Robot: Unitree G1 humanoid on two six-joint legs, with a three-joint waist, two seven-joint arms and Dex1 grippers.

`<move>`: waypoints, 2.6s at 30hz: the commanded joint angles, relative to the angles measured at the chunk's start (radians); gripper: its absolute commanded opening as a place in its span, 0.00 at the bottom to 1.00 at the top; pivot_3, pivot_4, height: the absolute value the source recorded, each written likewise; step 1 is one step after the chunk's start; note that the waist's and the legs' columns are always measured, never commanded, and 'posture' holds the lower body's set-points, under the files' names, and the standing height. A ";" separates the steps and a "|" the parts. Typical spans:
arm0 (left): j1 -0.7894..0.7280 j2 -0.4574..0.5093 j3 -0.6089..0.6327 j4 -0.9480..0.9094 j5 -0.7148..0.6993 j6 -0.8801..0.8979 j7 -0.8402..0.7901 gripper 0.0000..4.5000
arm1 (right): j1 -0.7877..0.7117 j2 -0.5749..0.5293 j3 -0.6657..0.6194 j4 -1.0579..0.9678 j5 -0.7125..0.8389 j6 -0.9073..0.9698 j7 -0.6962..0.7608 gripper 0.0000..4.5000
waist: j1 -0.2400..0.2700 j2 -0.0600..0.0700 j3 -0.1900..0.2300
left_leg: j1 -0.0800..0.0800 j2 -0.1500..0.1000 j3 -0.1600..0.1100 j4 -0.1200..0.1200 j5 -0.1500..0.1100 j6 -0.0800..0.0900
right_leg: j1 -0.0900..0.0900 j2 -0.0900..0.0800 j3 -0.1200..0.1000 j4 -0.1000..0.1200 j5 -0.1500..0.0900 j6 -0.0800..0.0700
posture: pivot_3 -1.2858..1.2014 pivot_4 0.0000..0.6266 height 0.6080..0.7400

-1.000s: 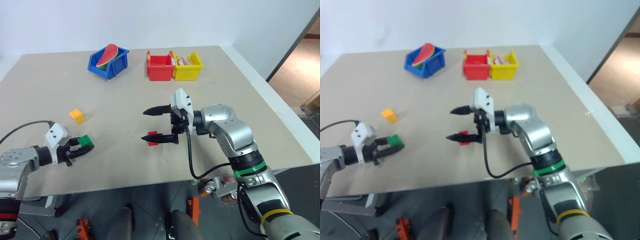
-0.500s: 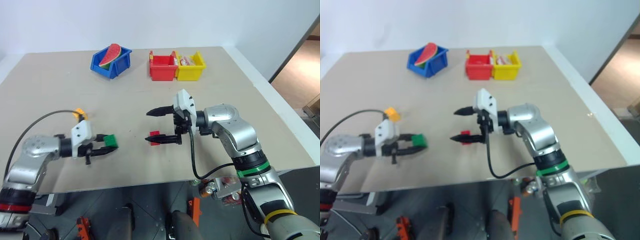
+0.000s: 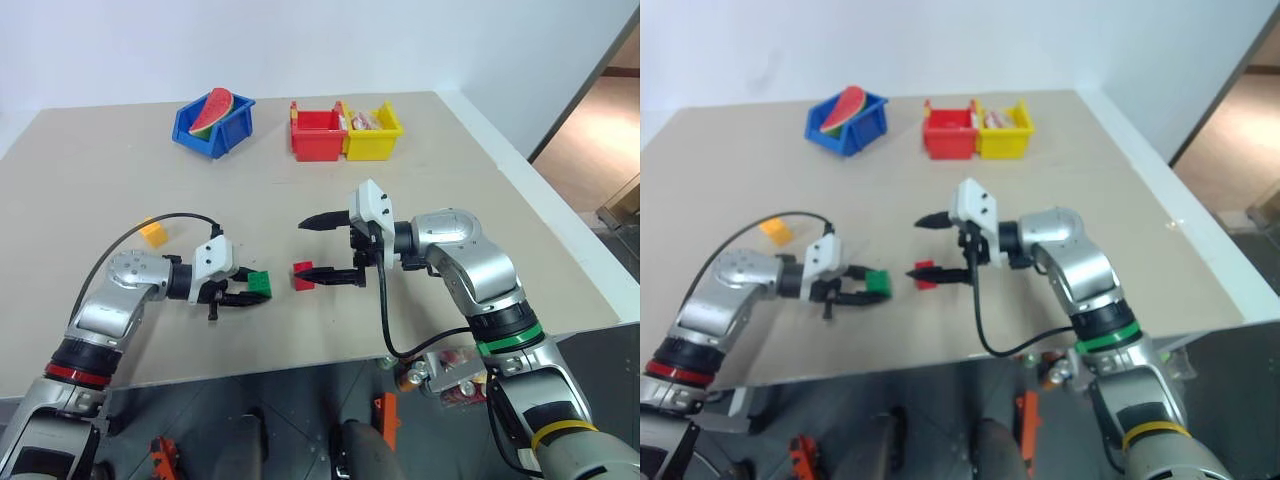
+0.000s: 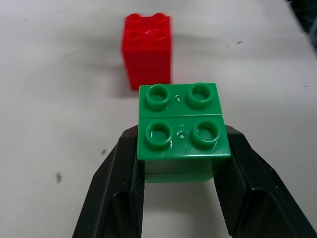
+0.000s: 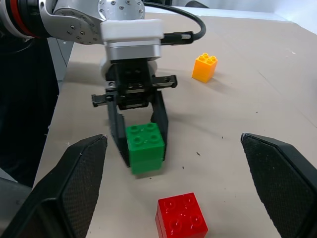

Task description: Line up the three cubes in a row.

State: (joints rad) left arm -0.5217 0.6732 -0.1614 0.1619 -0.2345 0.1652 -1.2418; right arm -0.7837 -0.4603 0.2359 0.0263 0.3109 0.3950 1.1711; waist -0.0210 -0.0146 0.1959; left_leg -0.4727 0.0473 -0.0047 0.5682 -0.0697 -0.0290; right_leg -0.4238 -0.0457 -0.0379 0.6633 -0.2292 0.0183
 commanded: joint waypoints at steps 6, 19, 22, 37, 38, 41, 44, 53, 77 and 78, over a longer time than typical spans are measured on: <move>-0.027 -0.031 0.021 0.050 0.018 -0.053 0.028 0.30 | 0.001 -0.014 -0.024 -0.017 0.003 -0.014 -0.006 1.00 | 0.000 0.000 0.000 | 0.000 0.000 0.001 0.001 0.000 0.000 | 0.000 0.000 0.001 0.000 0.001 0.000 | 0.52 0.24 1.00; -0.050 -0.045 -0.006 0.154 0.062 -0.153 -0.020 0.30 | 0.008 -0.026 -0.021 -0.019 0.003 -0.013 -0.002 1.00 | 0.001 0.000 0.000 | 0.000 0.000 0.001 0.002 0.000 0.000 | 0.000 0.000 0.001 0.000 0.001 0.000 | 0.52 0.24 1.00; -0.057 -0.043 -0.011 0.178 0.075 -0.182 -0.044 0.30 | 0.010 -0.026 -0.019 -0.022 0.002 -0.011 -0.004 1.00 | 0.001 0.000 0.000 | 0.000 0.000 0.001 0.002 0.000 0.000 | 0.000 0.000 0.001 0.000 0.002 0.000 | 0.52 0.24 1.00; -0.071 0.030 0.021 0.146 0.074 -0.174 -0.082 0.99 | 0.016 -0.028 -0.016 -0.020 0.003 -0.010 -0.001 1.00 | 0.000 0.000 0.000 | 0.000 0.002 0.002 0.002 0.000 0.000 | 0.000 0.002 0.002 0.000 0.002 0.000 | 0.52 0.24 1.00; -0.067 0.048 0.034 0.116 0.067 -0.166 -0.077 0.99 | 0.017 -0.028 -0.016 -0.020 0.003 -0.010 -0.001 1.00 | 0.000 0.000 0.000 | 0.000 0.002 0.002 0.002 0.000 0.000 | 0.000 0.002 0.002 0.000 0.002 -0.001 | 0.52 0.24 1.00; -0.056 0.089 0.085 0.026 0.017 -0.086 -0.054 0.99 | 0.017 -0.029 -0.018 -0.019 0.004 -0.011 0.000 1.00 | 0.000 0.000 0.000 | 0.000 0.002 0.002 0.002 0.000 0.000 | -0.001 0.002 0.002 0.000 0.002 -0.001 | 0.52 0.24 1.00; -0.041 0.128 0.157 -0.079 -0.050 0.028 -0.026 0.99 | 0.017 -0.030 -0.018 -0.013 0.004 -0.014 0.003 1.00 | 0.000 0.000 0.000 | 0.000 0.003 0.002 0.002 0.000 0.000 | -0.001 0.002 0.002 0.000 0.002 -0.001 | 0.52 0.24 1.00; 0.029 0.062 0.476 -0.133 -0.106 0.266 0.468 0.99 | 0.004 -0.018 -0.016 0.023 0.001 -0.040 0.010 1.00 | -0.001 0.000 0.000 | 0.002 0.003 0.004 0.002 0.000 0.000 | 0.000 0.003 0.004 0.000 0.003 0.000 | 0.52 0.24 1.00; -0.220 0.174 0.359 0.647 -0.010 -0.012 0.195 0.99 | 0.004 -0.041 -0.015 0.019 -0.031 -0.052 0.029 1.00 | 0.001 -0.003 0.000 | 0.000 0.005 0.007 0.002 -0.001 -0.002 | -0.002 0.002 0.002 0.000 0.004 -0.001 | 0.52 0.24 1.00; -0.228 0.172 0.356 0.665 -0.005 -0.024 0.195 0.99 | 0.005 -0.043 -0.016 0.015 -0.031 -0.050 0.028 1.00 | 0.001 -0.003 0.000 | 0.000 0.005 0.007 0.002 -0.001 -0.002 | -0.002 0.002 0.002 0.000 0.004 -0.001 | 0.52 0.24 1.00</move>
State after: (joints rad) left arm -0.7243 0.8366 0.1905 0.8131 -0.2472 0.1727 -1.0381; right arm -0.7747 -0.4916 0.2367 0.0878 0.2725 0.3488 1.1974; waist -0.0200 -0.0173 0.1957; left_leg -0.4730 0.0523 0.0027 0.5702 -0.0705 -0.0306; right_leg -0.4256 -0.0438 -0.0359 0.6634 -0.2251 0.0175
